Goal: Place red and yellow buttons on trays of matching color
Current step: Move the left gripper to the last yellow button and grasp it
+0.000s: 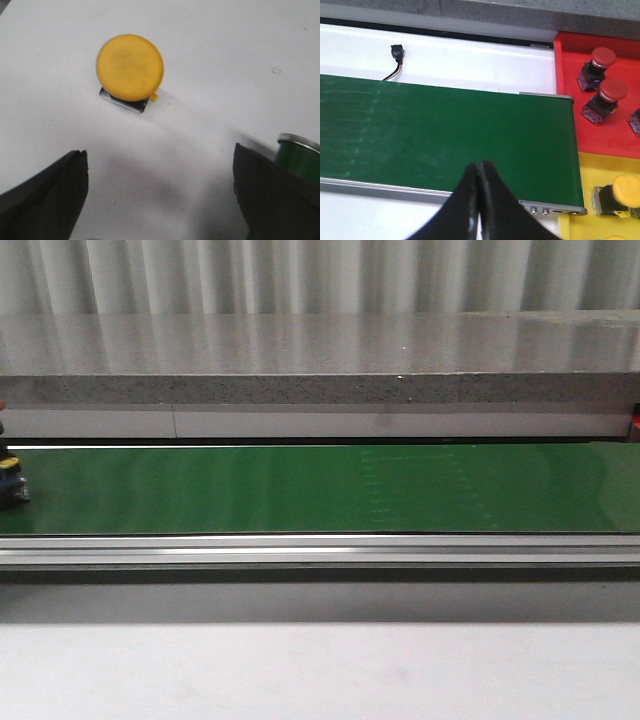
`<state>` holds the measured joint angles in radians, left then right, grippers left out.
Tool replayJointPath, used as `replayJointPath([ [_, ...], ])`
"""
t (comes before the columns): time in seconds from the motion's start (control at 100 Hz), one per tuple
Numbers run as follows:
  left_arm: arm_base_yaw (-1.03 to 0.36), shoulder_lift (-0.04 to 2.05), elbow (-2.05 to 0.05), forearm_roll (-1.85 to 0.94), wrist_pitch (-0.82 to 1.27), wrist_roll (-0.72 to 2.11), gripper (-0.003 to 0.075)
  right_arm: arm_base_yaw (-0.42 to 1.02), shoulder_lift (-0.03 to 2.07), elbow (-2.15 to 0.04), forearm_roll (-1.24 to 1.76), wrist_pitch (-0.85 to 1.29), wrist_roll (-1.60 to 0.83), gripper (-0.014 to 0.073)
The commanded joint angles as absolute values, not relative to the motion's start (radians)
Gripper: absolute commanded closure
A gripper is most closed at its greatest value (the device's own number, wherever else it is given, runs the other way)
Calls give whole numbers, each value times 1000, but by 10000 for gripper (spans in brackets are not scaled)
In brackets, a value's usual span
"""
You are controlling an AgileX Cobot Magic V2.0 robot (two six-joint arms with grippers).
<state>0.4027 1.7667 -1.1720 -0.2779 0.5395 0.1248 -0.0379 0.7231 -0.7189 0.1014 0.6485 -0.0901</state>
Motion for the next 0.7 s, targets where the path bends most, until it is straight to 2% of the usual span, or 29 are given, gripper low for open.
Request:
replayJointPath([
  [0.0,412,1751,-1207,-291,454,120,152,-35,719,-745,103,590,-97,661],
  [0.58,421,1973,-1430,-292,438,120,153,-35,719,-745,103,590,-97,661],
  [0.69,421,1979,-1434,-292,438,120,190,-35,719,-745,103,590,-97,661],
])
